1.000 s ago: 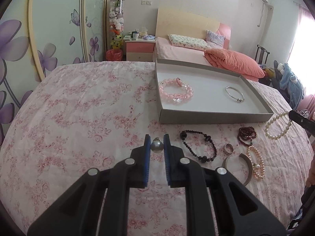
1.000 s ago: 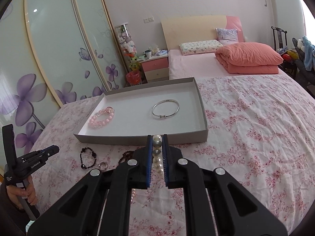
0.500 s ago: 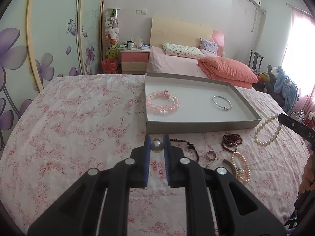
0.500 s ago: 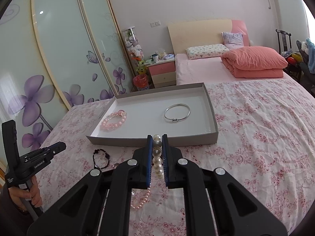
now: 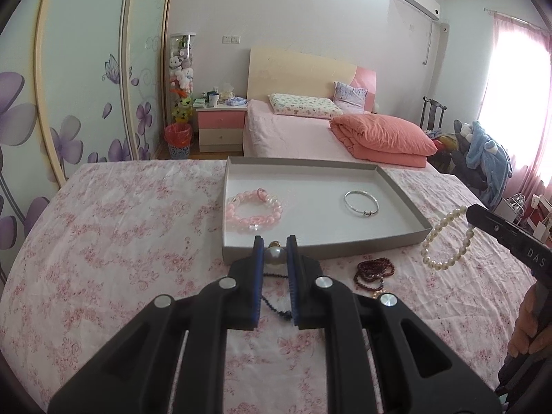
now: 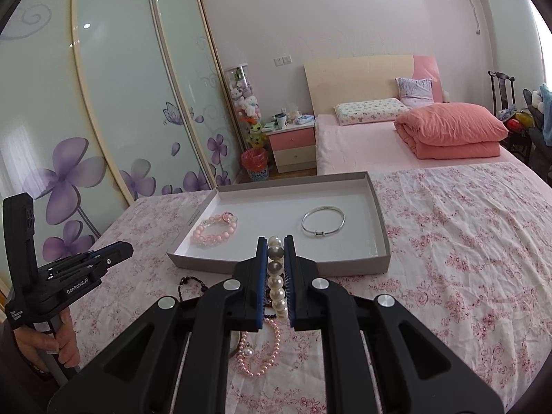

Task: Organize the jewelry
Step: 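Carry the pendant and pearl bracelet into the tray and open both tools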

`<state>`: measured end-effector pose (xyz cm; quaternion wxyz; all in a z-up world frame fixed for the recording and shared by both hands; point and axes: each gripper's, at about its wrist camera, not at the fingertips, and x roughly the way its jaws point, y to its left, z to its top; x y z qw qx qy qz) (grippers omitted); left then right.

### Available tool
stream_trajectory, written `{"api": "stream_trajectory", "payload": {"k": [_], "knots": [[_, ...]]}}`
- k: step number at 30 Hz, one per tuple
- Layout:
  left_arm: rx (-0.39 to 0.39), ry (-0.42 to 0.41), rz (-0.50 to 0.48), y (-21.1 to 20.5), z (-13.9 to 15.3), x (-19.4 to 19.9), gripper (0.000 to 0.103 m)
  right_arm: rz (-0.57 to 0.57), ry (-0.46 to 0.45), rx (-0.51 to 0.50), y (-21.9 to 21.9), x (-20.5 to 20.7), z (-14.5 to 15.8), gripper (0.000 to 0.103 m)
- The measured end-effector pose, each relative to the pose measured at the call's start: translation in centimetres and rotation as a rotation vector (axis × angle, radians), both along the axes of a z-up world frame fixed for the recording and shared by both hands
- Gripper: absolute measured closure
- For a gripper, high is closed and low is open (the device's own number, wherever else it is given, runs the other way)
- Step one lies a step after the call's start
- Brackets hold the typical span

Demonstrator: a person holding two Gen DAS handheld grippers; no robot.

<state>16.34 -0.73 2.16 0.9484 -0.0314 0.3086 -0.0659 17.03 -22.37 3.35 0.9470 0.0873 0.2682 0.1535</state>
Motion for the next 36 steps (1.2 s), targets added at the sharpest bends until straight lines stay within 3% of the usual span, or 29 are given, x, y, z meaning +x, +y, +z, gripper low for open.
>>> {"api": "stream_trajectory", "payload": {"k": [17,29,36], "knots": [[0.035,-0.057,-0.010,-2.9,2.0,3.8,0.089,0.015,-0.055,-0.002,1.1,2.1,2.2,0.093],[0.018,-0.010,-0.011,-3.4,0.9,10.1,0.089,0.001,-0.036,-0.004,1.2,7.8,2.0,0.092],[0.020,0.008,0.002,-3.5,-0.5,13.9,0.089,-0.018,0.004,-0.016,1.0,11.8,0.3,0.092]]}}
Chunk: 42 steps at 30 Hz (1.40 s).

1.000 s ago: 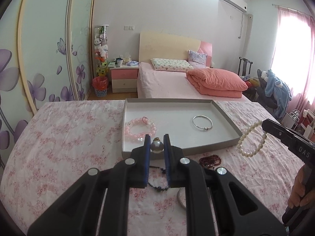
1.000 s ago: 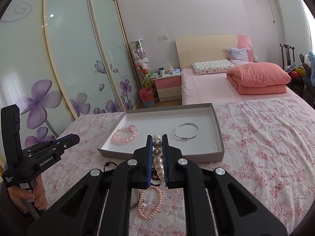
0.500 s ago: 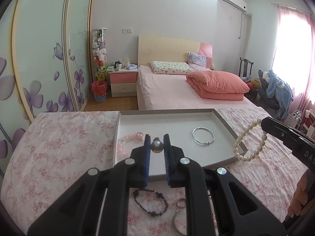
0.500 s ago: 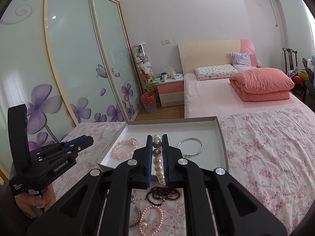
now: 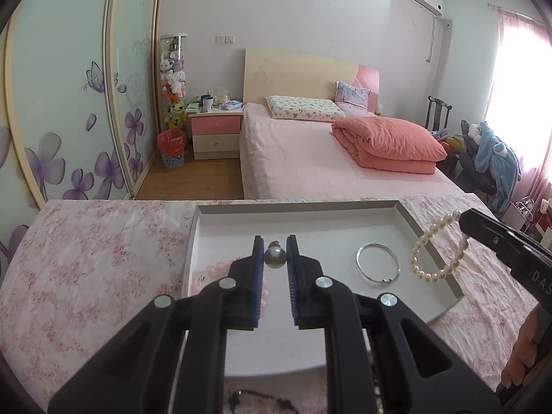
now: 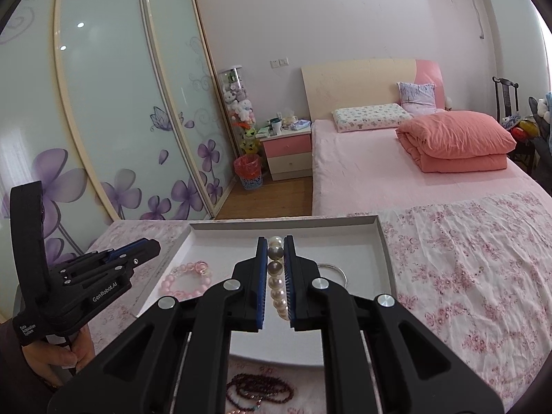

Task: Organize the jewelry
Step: 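Carry the pendant and pearl bracelet into the tray and open both tools, then withdraw both tools from the tray back over the remaining bracelets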

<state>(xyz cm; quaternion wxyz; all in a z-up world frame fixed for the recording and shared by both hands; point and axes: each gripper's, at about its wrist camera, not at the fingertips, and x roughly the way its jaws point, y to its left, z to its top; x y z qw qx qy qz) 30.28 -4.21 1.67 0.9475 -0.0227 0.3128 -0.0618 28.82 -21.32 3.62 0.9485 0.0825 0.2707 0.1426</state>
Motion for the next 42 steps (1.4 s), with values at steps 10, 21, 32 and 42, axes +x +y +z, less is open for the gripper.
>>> {"api": "stream_trajectory", "payload": {"k": [10,21,32,42], "knots": [[0.017,0.043,0.017,-0.4,-2.9,3.8,0.089,0.010,0.104,0.034,0.6,4.4,-3.7,0.092],[0.014,0.085,0.000,-0.9,-4.5,6.0,0.080,-0.073,0.173,-0.006,-0.6,5.6,-5.9,0.075],[-0.001,0.076,0.039,0.8,-3.8,5.5,0.074,-0.071,0.145,-0.029,-0.4,4.7,-5.6,0.069],[0.001,0.055,0.057,2.6,-2.6,1.6,0.074,-0.051,0.128,-0.040,-0.1,1.7,-4.5,0.069]]}}
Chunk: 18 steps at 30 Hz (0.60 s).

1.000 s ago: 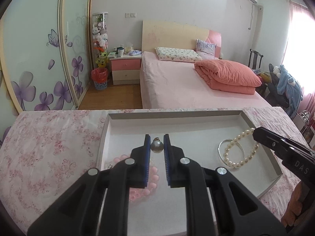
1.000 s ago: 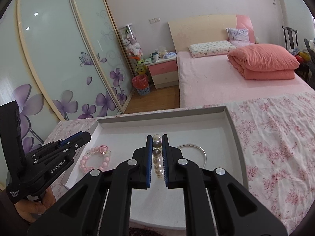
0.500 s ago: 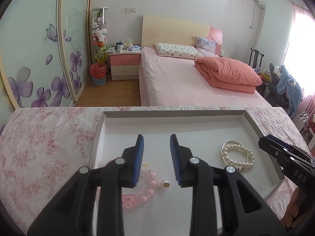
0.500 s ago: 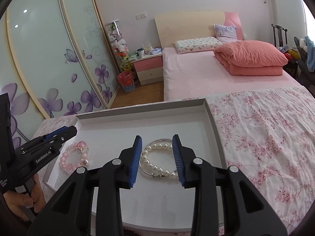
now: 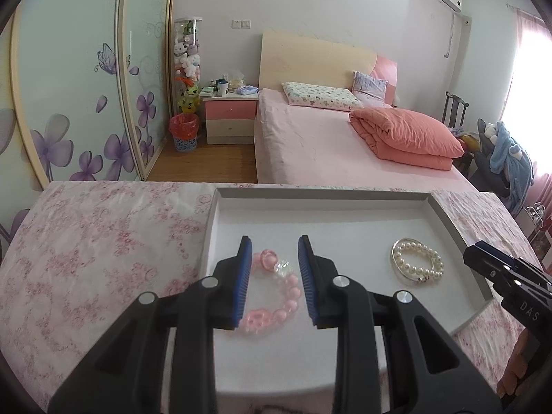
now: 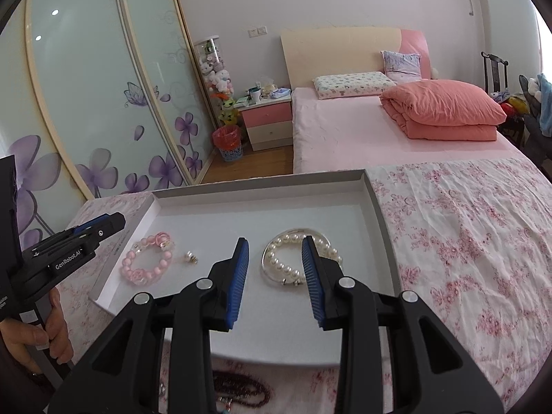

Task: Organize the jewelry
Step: 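Withdraw both tools from the tray back over the remaining bracelets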

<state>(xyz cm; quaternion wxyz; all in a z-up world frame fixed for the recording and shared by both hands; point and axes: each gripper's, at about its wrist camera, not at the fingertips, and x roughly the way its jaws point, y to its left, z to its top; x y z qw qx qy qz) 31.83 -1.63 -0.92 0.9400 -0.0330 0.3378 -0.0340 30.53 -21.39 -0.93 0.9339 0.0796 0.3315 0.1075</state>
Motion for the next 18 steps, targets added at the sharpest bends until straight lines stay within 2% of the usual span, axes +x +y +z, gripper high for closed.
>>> {"api": "stream_trajectory", "payload": {"k": [2,7,14,18], "knots": [[0.002,-0.004,0.003,0.5,0.2,-1.4,0.070,0.010,0.002,-0.002,0.0,-1.0,0.1,0.069],[0.009,-0.008,0.010,1.8,0.0,-5.5,0.069,0.034,0.035,-0.012,-0.1,-4.5,-0.4,0.069],[0.008,0.019,0.000,3.1,-1.4,-11.7,0.062,0.085,0.122,-0.041,0.6,-9.0,-2.6,0.070],[0.002,0.045,-0.013,3.0,-2.3,-13.9,0.059,0.123,0.164,-0.065,1.6,-10.9,-3.9,0.071]]}}
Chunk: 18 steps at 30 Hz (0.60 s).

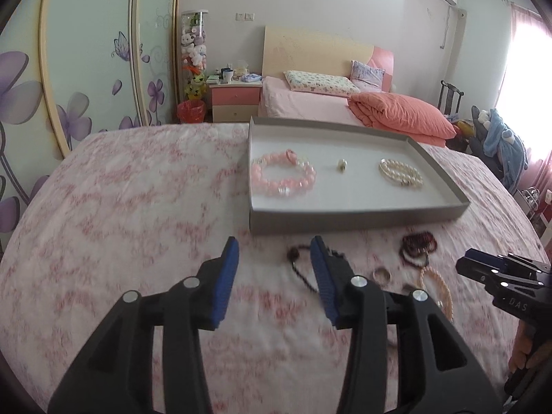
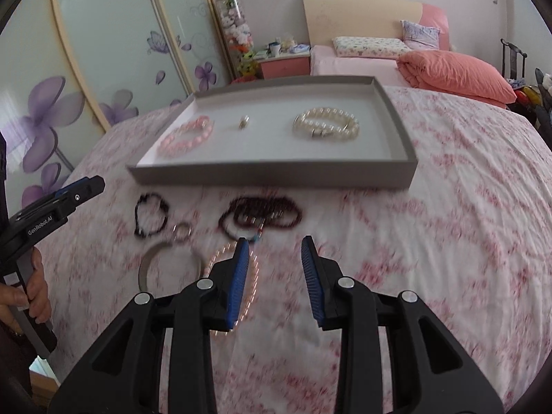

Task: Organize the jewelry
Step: 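Withdraw both tools from the tray back over the remaining bracelets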

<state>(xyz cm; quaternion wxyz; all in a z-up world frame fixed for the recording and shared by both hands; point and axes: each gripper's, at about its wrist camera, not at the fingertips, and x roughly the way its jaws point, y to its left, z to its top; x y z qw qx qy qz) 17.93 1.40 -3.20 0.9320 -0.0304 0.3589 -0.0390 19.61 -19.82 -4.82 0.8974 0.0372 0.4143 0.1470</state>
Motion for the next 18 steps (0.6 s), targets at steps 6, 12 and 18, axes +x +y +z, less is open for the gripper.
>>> {"api": "stream_trajectory", "payload": {"k": [6,12,18], "knots": [[-0.012,0.026,-0.027,-0.6,-0.7,-1.8,0.054,0.032,0.023,-0.035,1.4,-1.2,-1.1,0.081],[-0.011,0.037,-0.061,-1.5,-1.0,-2.3,0.052,0.039,0.028,-0.096,2.2,-0.9,-1.7,0.085],[-0.014,0.052,-0.094,-3.0,-1.1,-2.3,0.046,0.036,-0.008,-0.178,2.6,-1.8,-2.0,0.096]]}}
